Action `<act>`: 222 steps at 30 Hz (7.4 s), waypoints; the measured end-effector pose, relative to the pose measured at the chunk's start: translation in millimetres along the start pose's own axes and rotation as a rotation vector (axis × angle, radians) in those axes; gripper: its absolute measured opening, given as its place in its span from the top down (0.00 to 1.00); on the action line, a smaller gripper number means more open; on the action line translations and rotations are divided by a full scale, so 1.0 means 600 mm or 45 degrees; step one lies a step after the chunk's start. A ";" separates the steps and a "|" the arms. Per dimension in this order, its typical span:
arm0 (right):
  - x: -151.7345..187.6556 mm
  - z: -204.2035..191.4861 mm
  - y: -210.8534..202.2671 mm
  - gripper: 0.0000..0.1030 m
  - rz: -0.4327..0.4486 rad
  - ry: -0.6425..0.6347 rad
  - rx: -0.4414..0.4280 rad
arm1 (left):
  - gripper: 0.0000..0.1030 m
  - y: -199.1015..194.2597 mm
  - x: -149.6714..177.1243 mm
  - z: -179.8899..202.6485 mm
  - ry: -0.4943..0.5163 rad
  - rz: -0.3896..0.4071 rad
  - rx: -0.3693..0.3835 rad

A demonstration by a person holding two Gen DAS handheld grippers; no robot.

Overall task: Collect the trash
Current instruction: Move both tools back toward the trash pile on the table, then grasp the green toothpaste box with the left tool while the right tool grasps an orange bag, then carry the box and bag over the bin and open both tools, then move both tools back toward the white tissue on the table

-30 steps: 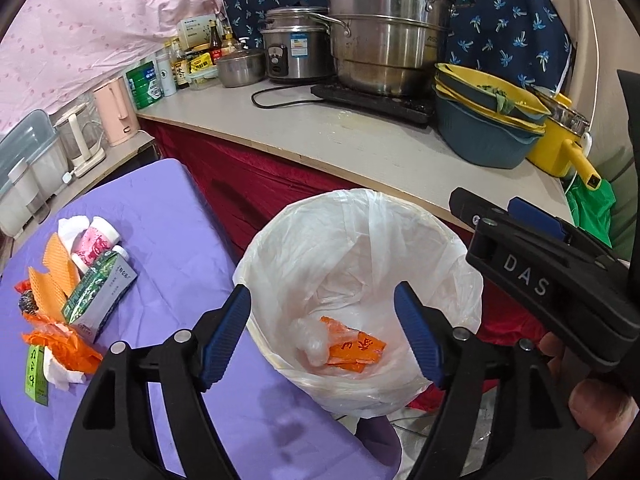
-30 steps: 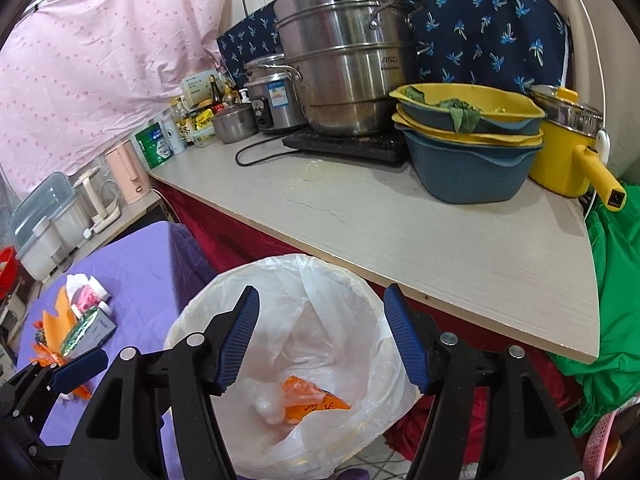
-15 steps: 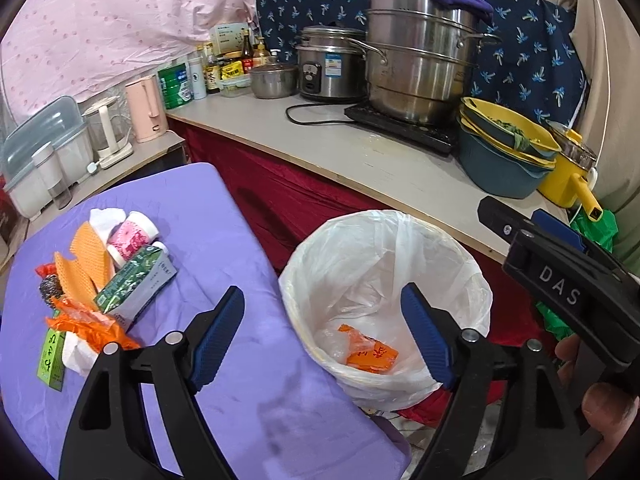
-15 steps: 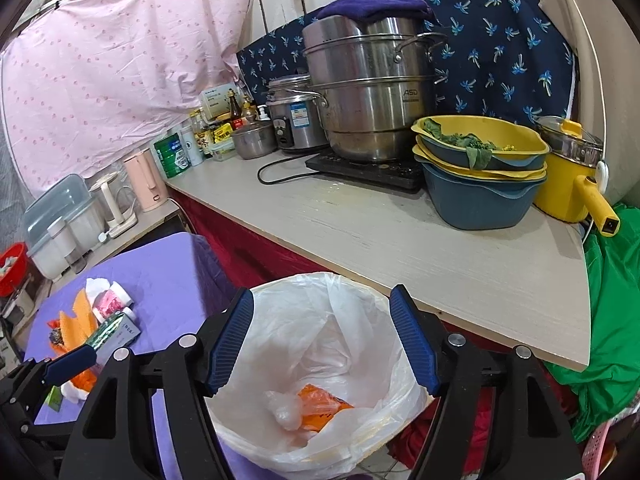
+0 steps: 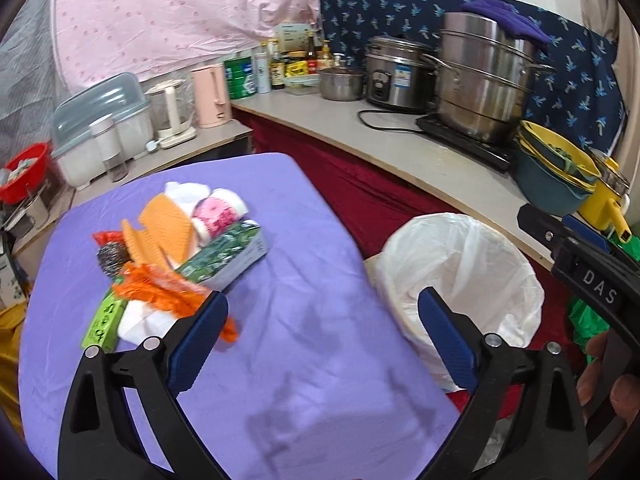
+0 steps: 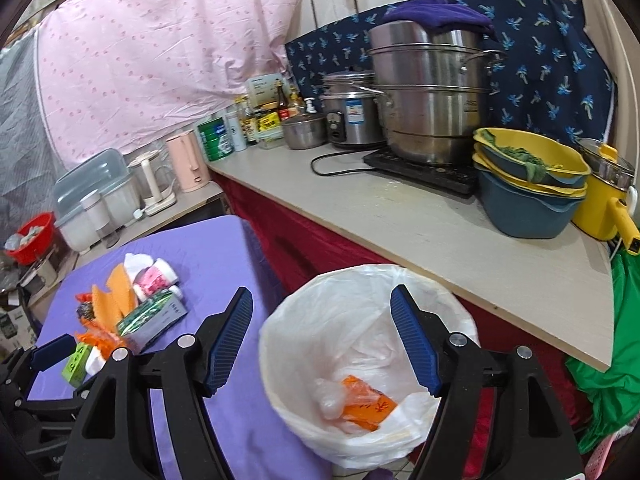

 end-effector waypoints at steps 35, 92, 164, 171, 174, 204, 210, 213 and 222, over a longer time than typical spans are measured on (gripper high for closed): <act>0.165 -0.389 0.112 0.29 -0.321 -0.391 -0.488 | 0.10 0.034 0.151 -0.419 -0.386 -0.196 -0.293; 0.075 -0.325 0.013 0.78 -0.105 -0.252 -0.551 | 0.64 -0.034 0.102 -0.360 -0.356 -0.055 -0.115; 0.080 0.144 0.055 0.54 -0.103 0.169 -0.015 | 0.46 0.092 0.041 0.204 0.189 -0.157 0.284; 0.069 0.133 0.046 0.53 -0.083 0.151 -0.025 | 0.45 0.089 0.035 0.182 0.154 -0.152 0.267; 0.064 0.125 0.042 0.53 -0.075 0.145 -0.033 | 0.45 0.086 0.033 0.172 0.136 -0.148 0.263; 0.071 -0.034 0.051 0.47 -0.110 -0.019 -0.174 | 0.19 0.066 0.061 -0.149 -0.241 -0.131 -0.065; 0.079 -0.080 0.063 0.47 -0.137 -0.054 -0.215 | 0.18 0.075 0.087 -0.238 -0.343 -0.170 -0.159; 0.084 -0.104 0.071 0.47 -0.154 -0.069 -0.236 | 0.16 0.080 0.099 -0.273 -0.372 -0.188 -0.190; 0.096 -0.196 0.098 0.47 -0.207 -0.152 -0.311 | 0.15 0.109 0.136 -0.345 -0.447 -0.250 -0.233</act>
Point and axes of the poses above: each gripper's, at about its wrist camera, not at the fingertips, and y roughly the way its jaws point, z to its right, x to its underside, the point moved 6 cm from there along y, roughly the way its jaws point, and after that the axes turned 2 degrees about x, right-handed, at the moved point
